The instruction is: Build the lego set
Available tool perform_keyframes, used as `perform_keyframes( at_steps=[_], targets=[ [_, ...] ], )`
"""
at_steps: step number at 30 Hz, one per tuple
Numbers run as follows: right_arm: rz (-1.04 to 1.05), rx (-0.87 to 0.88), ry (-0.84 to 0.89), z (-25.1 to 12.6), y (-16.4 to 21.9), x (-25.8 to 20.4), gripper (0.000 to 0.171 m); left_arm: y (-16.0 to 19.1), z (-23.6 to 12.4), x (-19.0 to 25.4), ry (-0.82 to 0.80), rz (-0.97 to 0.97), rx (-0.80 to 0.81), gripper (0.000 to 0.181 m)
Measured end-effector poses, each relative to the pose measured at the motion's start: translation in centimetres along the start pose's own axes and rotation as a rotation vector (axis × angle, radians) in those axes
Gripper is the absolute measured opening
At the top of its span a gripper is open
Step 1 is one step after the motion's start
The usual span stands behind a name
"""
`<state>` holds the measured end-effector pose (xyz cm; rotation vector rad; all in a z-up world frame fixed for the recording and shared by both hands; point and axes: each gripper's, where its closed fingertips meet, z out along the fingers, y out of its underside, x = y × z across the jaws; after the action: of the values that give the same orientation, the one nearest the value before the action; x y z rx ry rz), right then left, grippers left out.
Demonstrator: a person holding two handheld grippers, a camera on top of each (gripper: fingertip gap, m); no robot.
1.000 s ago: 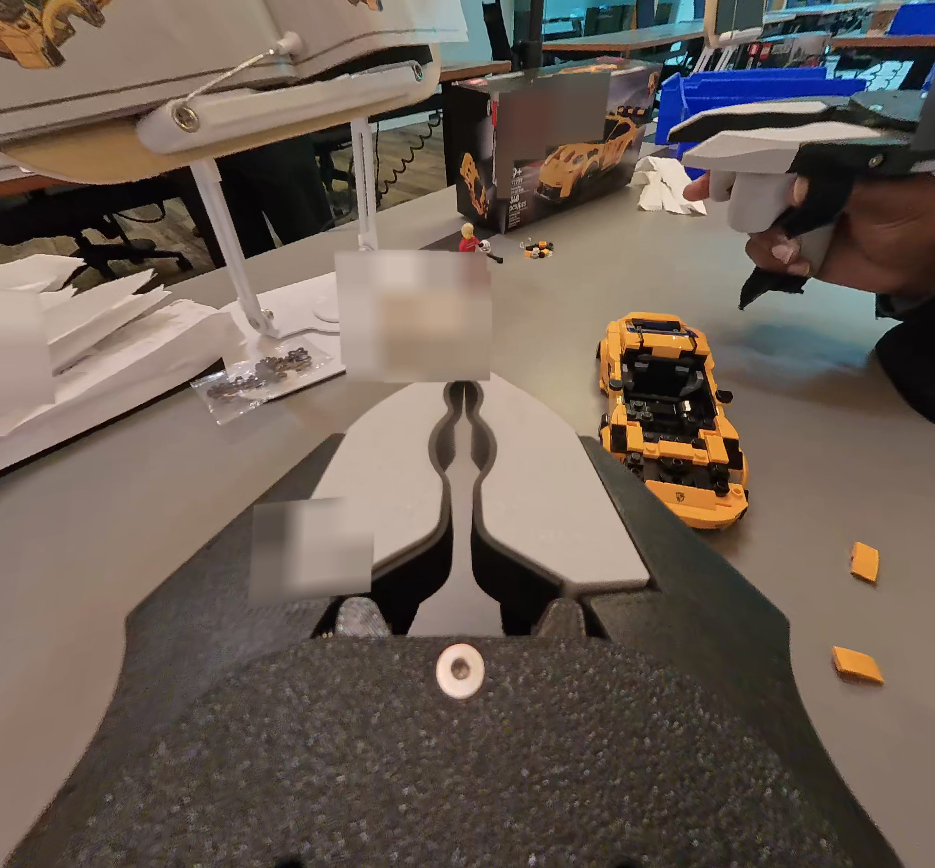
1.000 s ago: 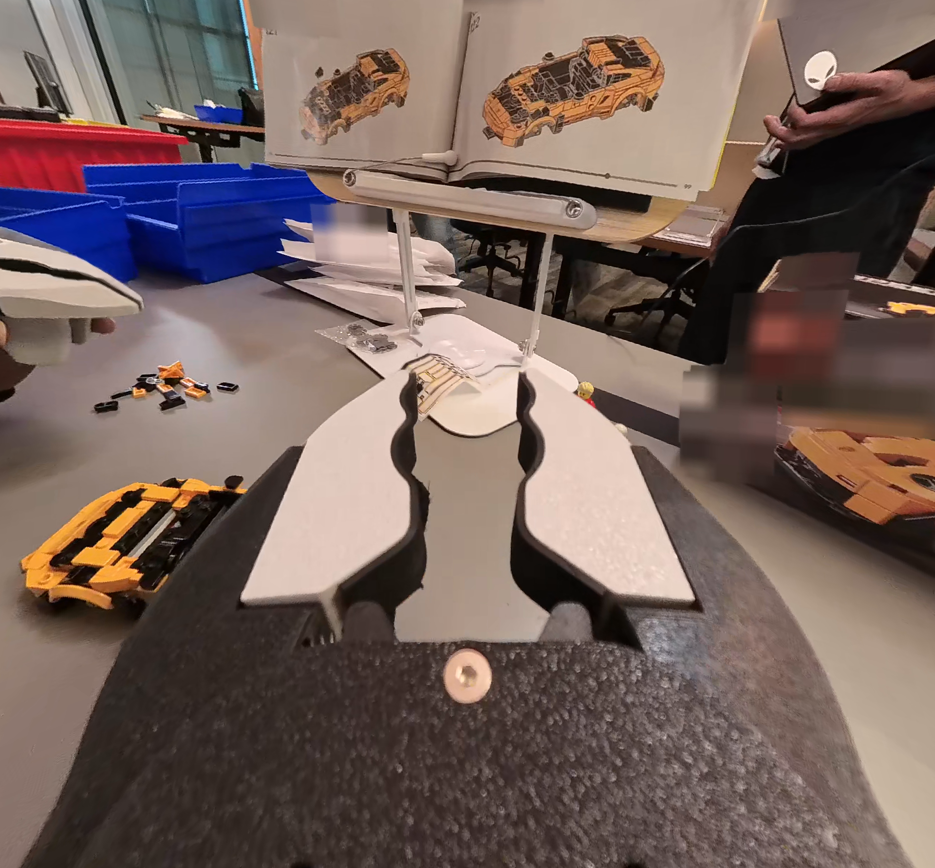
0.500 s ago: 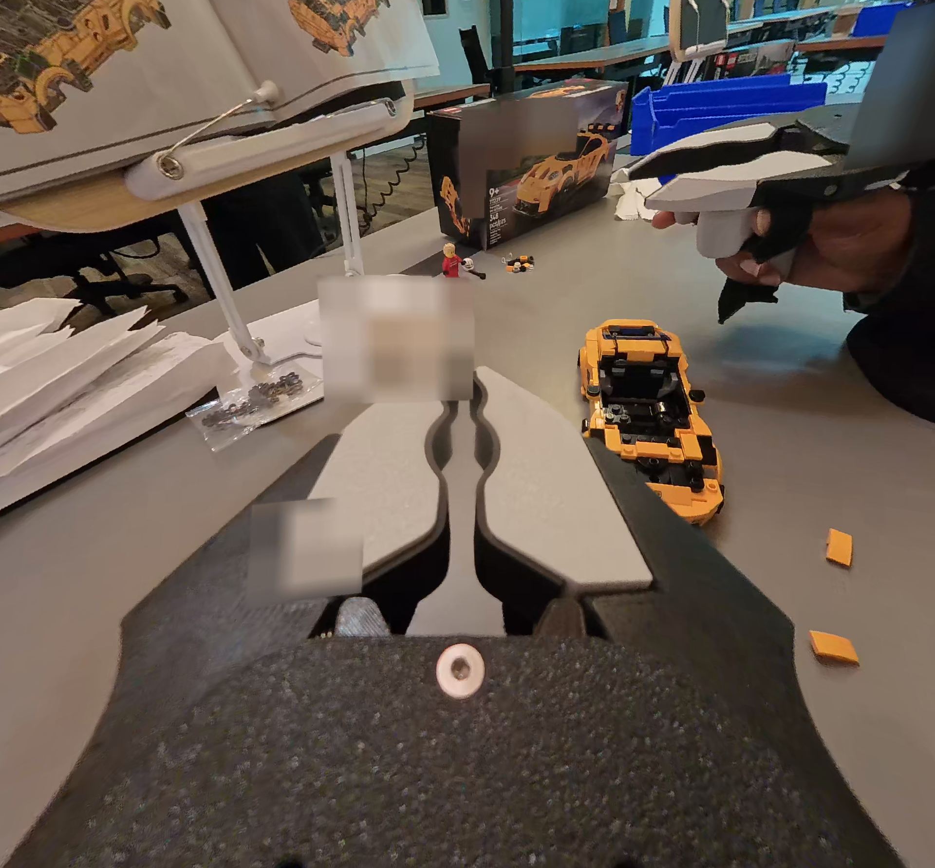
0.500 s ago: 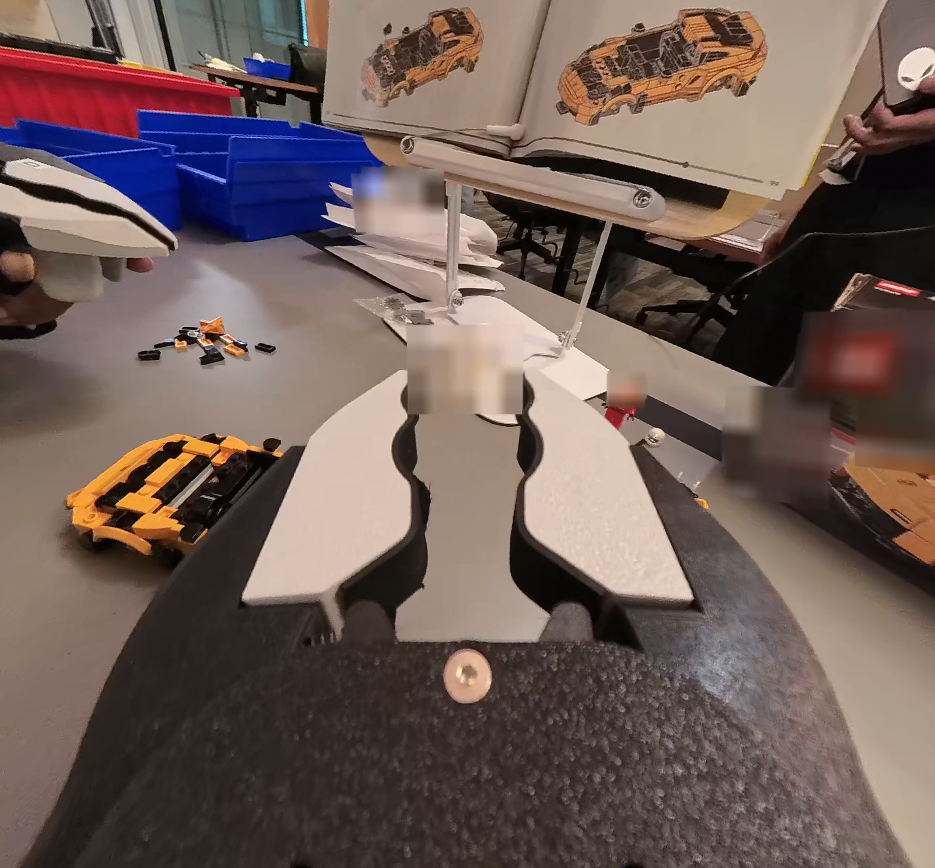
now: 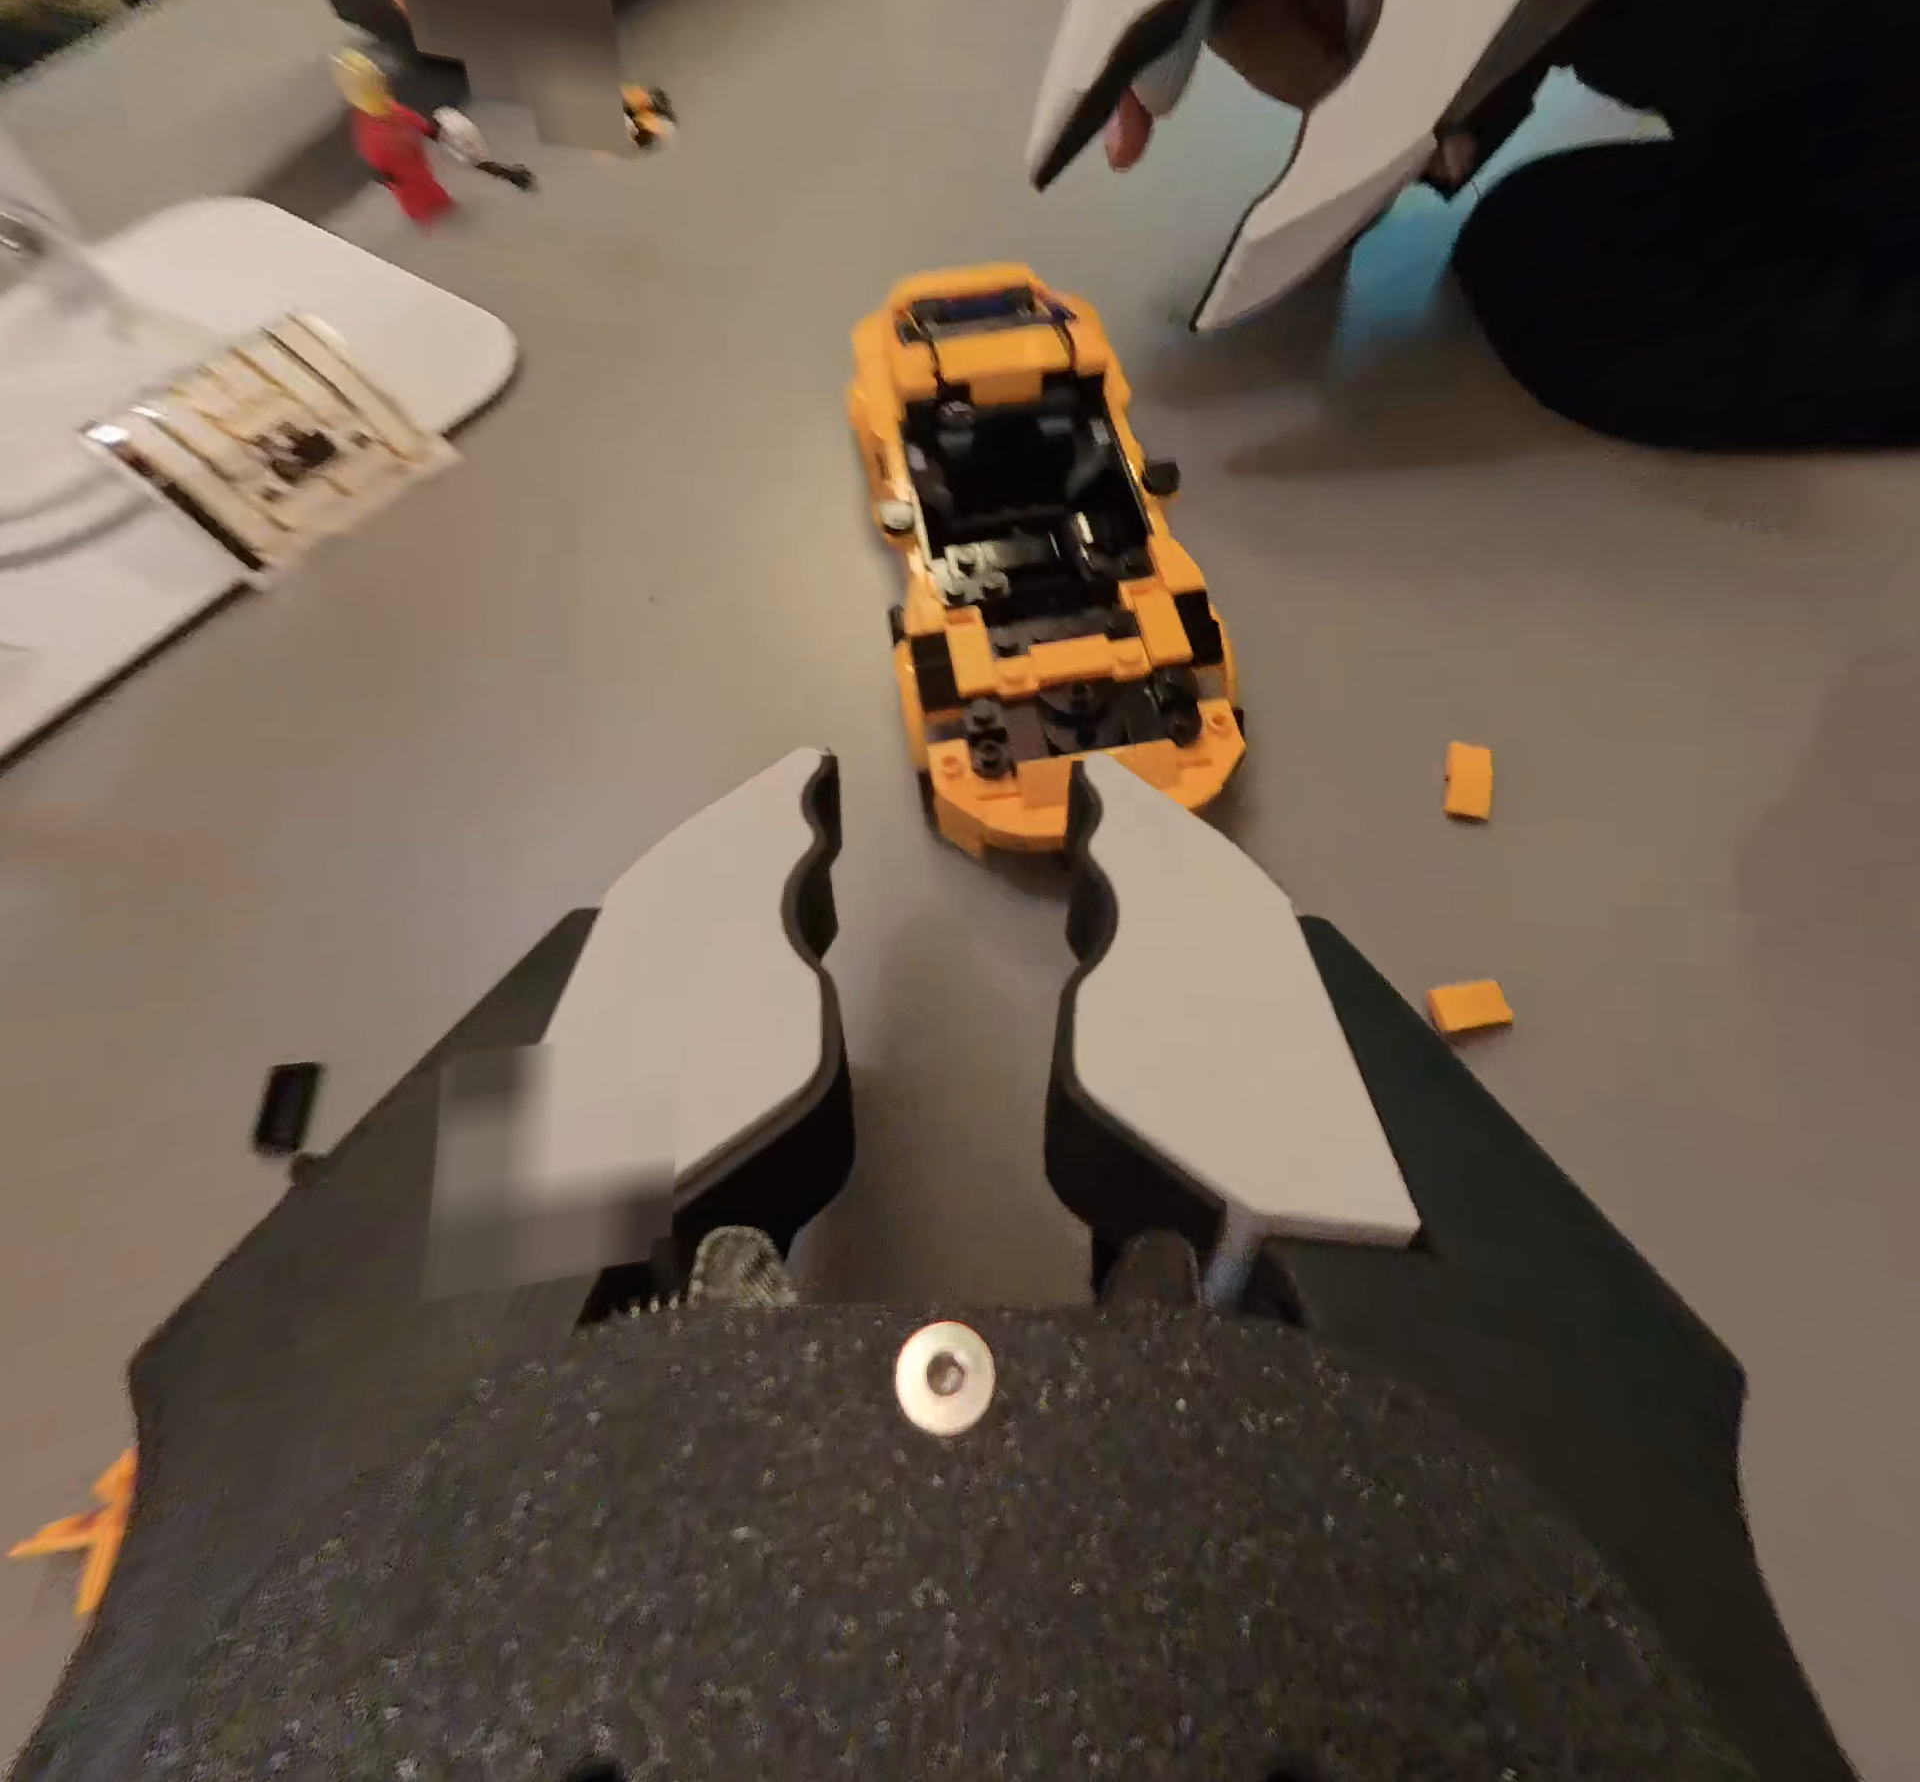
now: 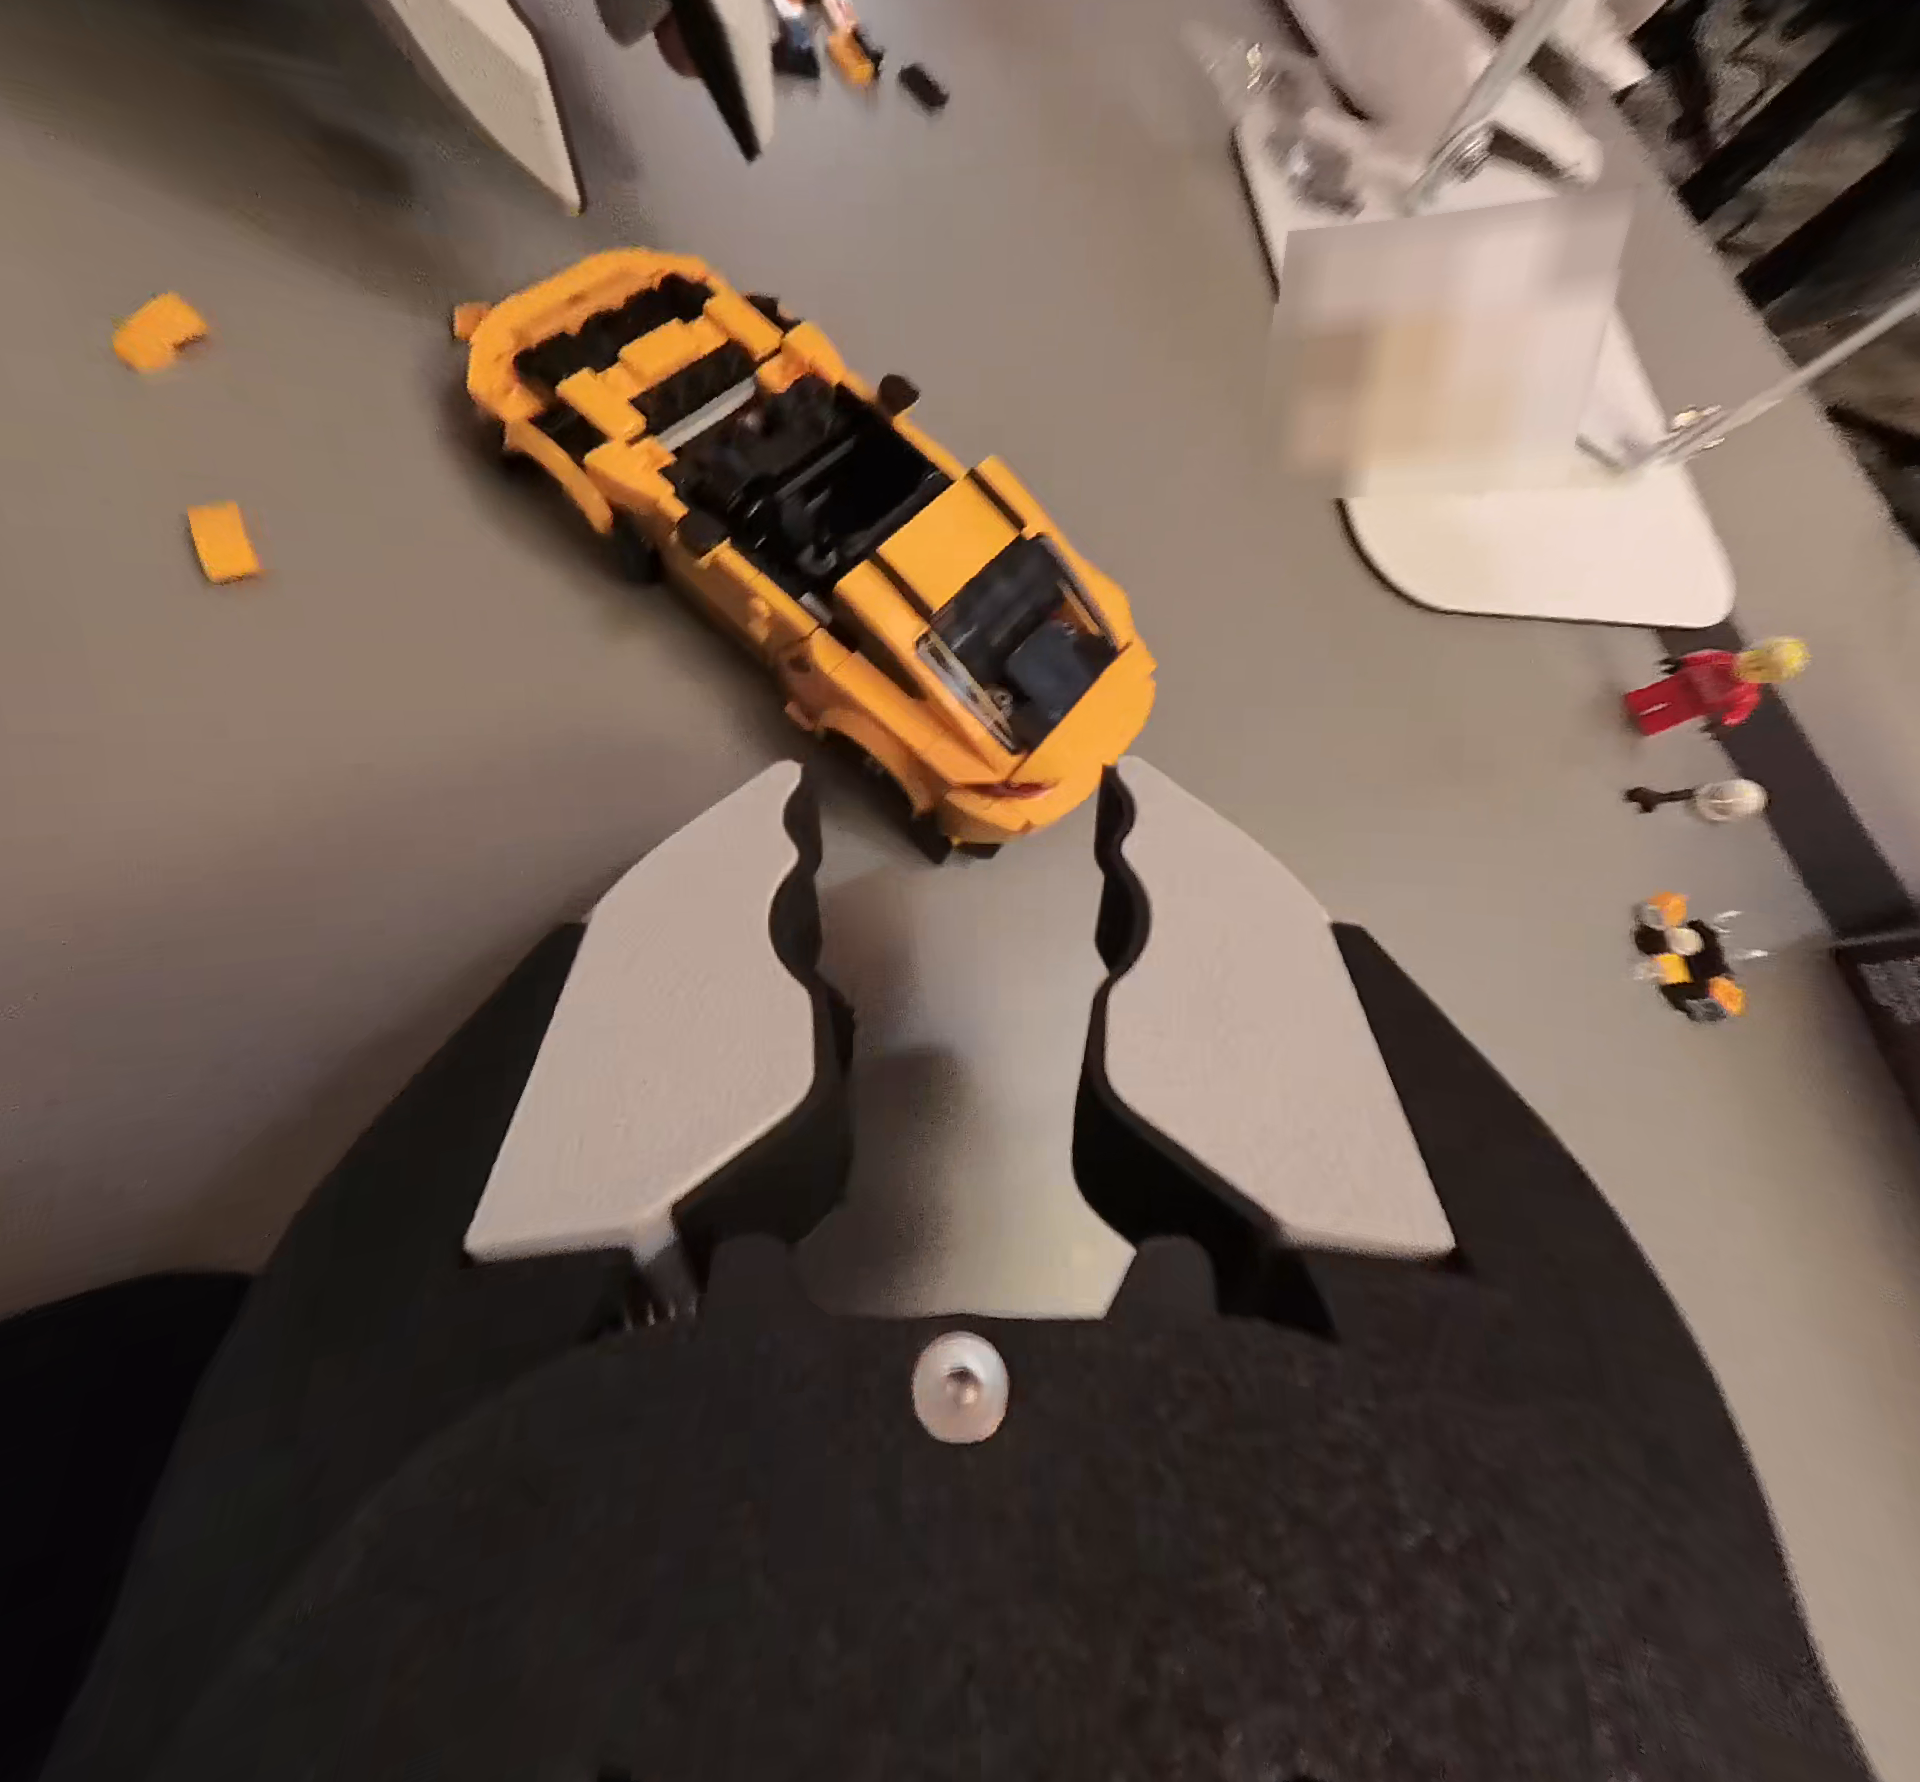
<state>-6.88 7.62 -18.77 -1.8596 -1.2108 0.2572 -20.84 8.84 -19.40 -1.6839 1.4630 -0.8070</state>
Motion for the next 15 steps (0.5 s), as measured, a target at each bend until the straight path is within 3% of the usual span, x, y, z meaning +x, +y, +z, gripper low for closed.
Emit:
perform_keyframes(
  at_steps=[3,8,15],
  targets=[
    [-0.029,-0.064,-0.007,1.2,0.9,-0.5,0.051,1.1,1.0,1.1,0.058,0.008,-0.076,0.054],
    [-0.052,-0.053,0.068,1.9,0.9,0.5,0.040,1.2,1.1,2.3,0.110,0.024,-0.096,0.049],
    [-0.067,-0.045,0.109,2.3,0.7,0.8,0.038,1.3,1.0,2.7,0.112,0.052,-0.113,0.046]
  ],
)
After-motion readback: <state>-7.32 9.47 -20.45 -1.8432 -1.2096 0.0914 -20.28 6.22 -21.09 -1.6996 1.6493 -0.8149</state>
